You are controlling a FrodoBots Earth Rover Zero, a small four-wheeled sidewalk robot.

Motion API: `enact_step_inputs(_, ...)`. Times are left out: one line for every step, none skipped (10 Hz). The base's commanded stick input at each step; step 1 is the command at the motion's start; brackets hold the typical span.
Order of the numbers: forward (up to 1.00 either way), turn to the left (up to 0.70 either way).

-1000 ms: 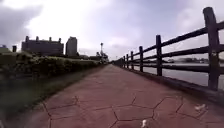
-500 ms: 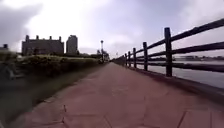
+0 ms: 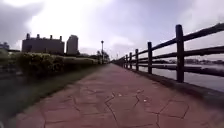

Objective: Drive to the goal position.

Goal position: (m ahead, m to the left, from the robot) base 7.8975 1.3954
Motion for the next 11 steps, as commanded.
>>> enact_step_inputs(1.0,0.0)
enact_step_inputs(1.0,0.0)
enact_step_inputs(1.0,0.0)
enact_step_inputs(1.0,0.0)
enact_step_inputs(1.0,0.0)
enact_step_inputs(1.0,0.0)
enact_step_inputs(1.0,0.0)
enact_step_inputs(1.0,0.0)
enact_step_inputs(1.0,0.0)
enact_step_inputs(1.0,0.0)
enact_step_inputs(1.0,0.0)
